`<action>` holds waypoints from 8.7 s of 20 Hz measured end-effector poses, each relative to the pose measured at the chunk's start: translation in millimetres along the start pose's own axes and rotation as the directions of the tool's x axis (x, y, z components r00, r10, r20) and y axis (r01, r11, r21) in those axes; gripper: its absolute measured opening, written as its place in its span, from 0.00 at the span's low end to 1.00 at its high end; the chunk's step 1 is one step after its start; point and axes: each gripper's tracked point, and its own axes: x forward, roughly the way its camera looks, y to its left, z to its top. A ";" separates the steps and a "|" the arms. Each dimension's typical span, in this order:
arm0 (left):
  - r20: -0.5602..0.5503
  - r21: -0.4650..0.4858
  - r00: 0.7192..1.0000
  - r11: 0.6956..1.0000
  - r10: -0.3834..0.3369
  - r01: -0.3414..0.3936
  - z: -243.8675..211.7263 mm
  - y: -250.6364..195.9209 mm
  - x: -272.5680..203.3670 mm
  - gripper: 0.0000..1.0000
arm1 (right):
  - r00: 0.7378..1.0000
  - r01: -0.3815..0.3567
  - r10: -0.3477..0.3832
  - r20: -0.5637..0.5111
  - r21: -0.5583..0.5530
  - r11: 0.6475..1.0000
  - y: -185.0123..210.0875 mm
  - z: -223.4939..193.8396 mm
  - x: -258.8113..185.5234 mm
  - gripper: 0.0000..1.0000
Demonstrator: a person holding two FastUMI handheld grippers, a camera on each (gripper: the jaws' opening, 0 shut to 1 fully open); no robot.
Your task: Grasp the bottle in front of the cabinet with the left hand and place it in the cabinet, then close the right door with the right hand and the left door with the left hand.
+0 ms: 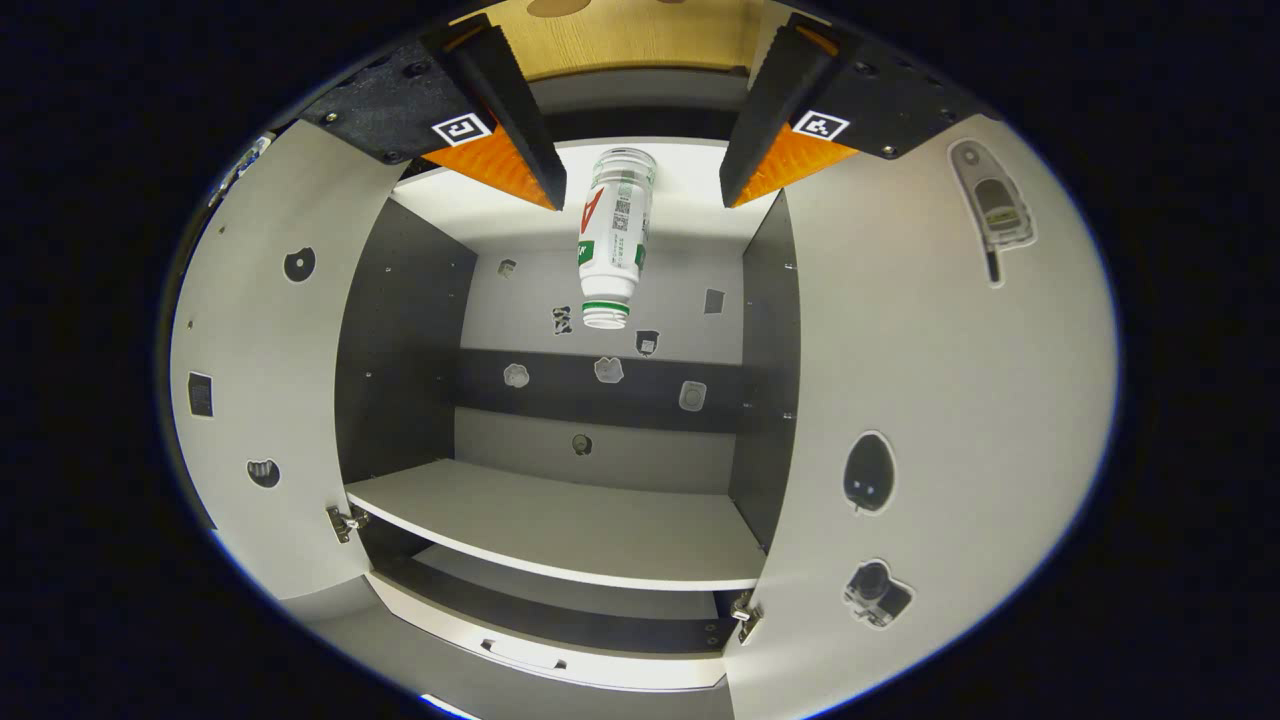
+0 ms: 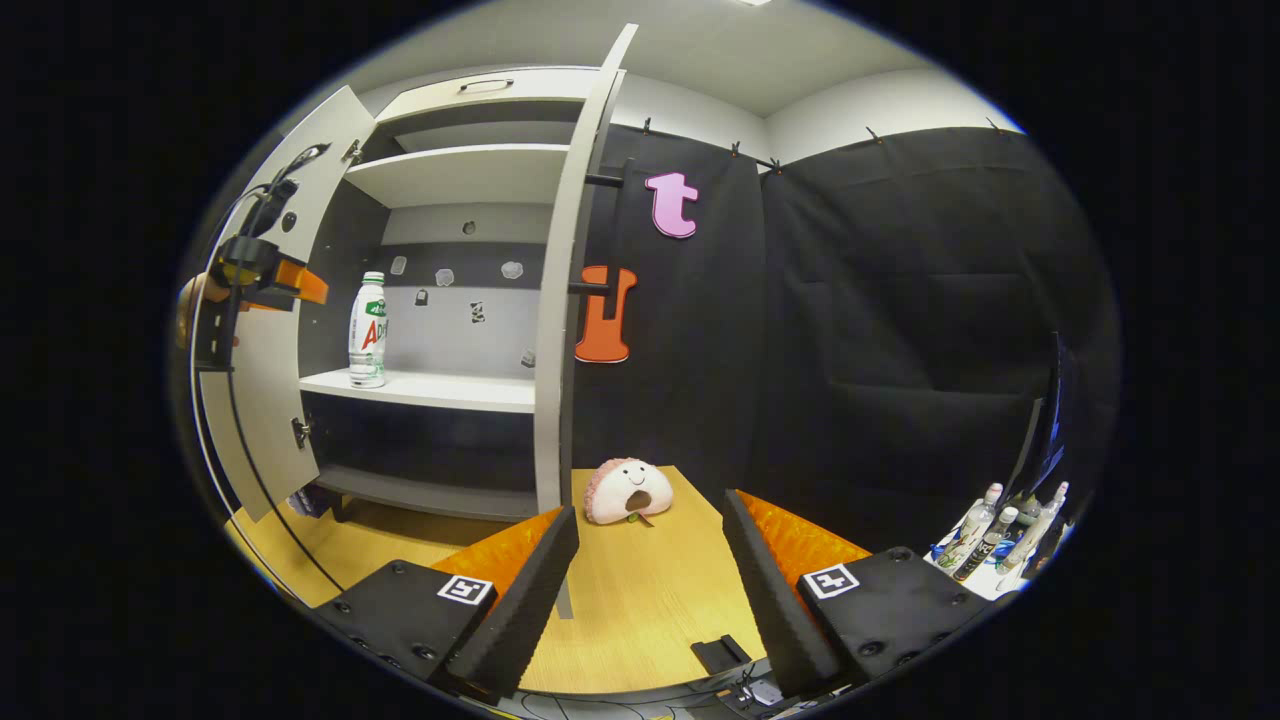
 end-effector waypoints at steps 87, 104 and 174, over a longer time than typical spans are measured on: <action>0.147 -0.016 0.945 0.956 0.291 -0.292 -15.7 157.4 -222.4 0.97 | 0.950 -0.280 0.293 0.106 -0.122 0.952 231.2 68.7 193.9 0.95; 0.055 0.002 0.966 0.967 0.254 -0.254 -51.9 220.2 -129.4 0.95 | 0.969 -0.220 0.218 0.113 0.007 0.975 109.2 152.7 84.0 0.95; -0.063 0.066 0.998 0.998 0.019 -0.015 -97.1 -7.1 57.1 0.95 | 0.984 -0.158 0.156 0.079 0.014 0.987 14.9 154.3 31.1 0.95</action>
